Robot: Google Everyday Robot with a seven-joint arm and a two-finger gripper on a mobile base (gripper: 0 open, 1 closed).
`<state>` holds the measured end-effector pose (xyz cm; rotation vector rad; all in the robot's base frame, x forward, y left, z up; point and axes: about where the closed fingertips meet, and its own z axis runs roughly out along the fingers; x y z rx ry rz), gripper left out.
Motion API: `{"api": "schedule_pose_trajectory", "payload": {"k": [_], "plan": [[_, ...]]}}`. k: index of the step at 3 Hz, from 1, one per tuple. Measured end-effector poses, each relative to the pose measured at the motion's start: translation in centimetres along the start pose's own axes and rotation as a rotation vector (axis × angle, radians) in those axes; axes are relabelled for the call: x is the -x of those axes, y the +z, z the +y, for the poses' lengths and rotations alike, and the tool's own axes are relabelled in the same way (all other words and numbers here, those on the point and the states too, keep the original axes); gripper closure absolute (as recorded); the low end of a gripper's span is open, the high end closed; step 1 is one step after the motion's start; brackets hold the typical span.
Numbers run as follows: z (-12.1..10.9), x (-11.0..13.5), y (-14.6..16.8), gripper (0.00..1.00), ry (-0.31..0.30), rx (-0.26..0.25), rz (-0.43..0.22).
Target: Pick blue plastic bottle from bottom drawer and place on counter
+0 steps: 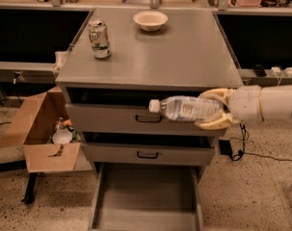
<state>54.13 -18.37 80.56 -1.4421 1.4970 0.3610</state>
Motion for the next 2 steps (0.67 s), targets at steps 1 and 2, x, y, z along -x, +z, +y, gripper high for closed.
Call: {"api": "schedule_pose_trajectory", "payload": {"k": [1, 2], "plan": [[-8.8, 2.3, -0.9, 1.0, 0.065, -0.064, -0.026], [-13.5, 4.2, -1.6, 1.0, 0.077, -0.118, -0.047]]}}
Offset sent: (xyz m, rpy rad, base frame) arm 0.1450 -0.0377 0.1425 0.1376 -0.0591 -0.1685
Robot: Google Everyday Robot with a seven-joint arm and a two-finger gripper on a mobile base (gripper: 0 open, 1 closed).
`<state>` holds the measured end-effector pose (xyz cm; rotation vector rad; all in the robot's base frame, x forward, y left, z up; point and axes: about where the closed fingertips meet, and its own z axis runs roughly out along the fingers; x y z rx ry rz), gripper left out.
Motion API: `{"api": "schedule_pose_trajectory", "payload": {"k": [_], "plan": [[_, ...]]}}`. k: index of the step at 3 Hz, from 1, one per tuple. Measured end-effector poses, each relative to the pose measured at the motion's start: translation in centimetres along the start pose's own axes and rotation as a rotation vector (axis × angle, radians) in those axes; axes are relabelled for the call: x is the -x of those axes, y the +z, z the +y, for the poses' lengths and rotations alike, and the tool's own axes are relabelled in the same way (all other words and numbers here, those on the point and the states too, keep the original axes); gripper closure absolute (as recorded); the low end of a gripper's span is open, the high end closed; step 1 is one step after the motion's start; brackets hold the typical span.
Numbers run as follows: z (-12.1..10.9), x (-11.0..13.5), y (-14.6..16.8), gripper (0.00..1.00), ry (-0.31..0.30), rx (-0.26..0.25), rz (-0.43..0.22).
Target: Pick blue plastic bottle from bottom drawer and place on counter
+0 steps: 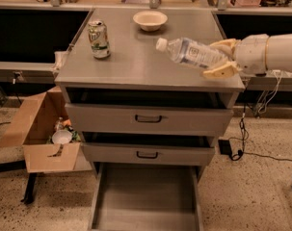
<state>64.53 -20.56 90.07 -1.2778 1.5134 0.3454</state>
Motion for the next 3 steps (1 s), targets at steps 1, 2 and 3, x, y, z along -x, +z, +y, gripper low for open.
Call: {"api": "schedule_pose_trajectory", "payload": {"k": [1, 2, 3], "plan": [[-5.2, -1.5, 3.4, 1.0, 0.137, -0.018, -0.017], [-7.7, -2.5, 5.9, 1.0, 0.225, 0.0, -0.023], [-8.5, -4.3, 8.4, 0.82, 0.303, 0.043, 0.017]]}}
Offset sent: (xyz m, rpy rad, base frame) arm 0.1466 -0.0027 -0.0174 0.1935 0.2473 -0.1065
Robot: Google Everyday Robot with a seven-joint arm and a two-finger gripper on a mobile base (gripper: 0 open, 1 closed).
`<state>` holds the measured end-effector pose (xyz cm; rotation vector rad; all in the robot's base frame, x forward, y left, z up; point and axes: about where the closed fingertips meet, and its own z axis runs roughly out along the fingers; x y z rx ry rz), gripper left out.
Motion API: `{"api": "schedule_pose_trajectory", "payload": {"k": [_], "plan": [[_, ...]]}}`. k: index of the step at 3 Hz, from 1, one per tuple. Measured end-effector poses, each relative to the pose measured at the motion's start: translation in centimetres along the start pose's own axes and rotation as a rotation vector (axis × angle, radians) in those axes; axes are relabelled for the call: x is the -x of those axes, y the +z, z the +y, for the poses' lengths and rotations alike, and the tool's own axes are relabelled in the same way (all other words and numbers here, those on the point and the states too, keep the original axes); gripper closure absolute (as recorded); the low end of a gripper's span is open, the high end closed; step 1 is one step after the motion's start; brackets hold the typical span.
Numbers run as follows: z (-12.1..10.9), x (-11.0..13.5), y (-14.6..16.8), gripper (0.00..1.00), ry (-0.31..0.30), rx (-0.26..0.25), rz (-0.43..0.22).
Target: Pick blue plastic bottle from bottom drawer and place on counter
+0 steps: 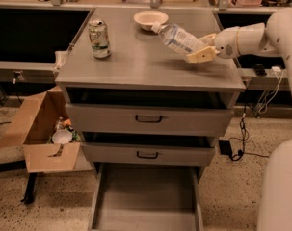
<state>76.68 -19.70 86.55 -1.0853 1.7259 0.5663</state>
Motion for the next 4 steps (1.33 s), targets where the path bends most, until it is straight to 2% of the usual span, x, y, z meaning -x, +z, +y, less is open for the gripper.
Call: {"api": "schedule_pose_trajectory", "payload": {"k": [1, 3, 4], "plan": [[-0.41, -1.25, 2.19, 0.5, 0.05, 0.051, 0.045], [-0.38, -0.97, 2.56, 0.04, 0.057, 0.069, 0.053], [-0.2, -0.83, 2.96, 0.0, 0.05, 0.092, 0.054]]}}
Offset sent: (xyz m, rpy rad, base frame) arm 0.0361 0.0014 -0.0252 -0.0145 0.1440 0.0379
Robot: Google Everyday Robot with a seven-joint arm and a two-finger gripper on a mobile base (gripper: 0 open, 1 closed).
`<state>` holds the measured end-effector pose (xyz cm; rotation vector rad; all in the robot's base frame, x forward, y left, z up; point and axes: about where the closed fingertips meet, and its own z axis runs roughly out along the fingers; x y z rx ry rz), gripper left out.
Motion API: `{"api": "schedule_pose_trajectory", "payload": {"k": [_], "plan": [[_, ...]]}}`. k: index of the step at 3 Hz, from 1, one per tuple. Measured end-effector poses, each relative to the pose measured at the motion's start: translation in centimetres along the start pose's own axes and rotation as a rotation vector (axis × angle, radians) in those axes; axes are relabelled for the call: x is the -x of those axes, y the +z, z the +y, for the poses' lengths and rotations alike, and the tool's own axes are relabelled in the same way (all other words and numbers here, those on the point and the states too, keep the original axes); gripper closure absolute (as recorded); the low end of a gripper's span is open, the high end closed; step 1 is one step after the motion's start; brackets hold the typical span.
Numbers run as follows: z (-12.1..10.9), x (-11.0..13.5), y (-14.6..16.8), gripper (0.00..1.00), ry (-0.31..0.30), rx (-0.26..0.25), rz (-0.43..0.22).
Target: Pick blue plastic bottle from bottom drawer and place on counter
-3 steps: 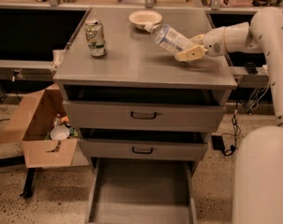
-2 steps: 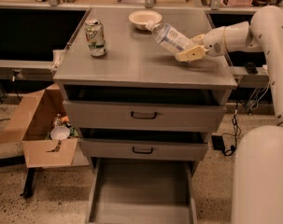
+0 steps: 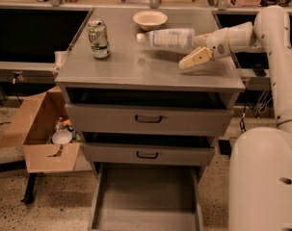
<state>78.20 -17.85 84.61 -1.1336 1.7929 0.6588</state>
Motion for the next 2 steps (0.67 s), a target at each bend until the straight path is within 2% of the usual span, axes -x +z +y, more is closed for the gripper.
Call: {"api": "schedule_pose_trajectory", "payload": {"k": [1, 2], "plan": [[0.13, 0.6, -0.07, 0.0, -0.02, 0.016, -0.006], [0.01, 1.49, -0.97, 0.0, -0.046, 0.011, -0.034]]}}
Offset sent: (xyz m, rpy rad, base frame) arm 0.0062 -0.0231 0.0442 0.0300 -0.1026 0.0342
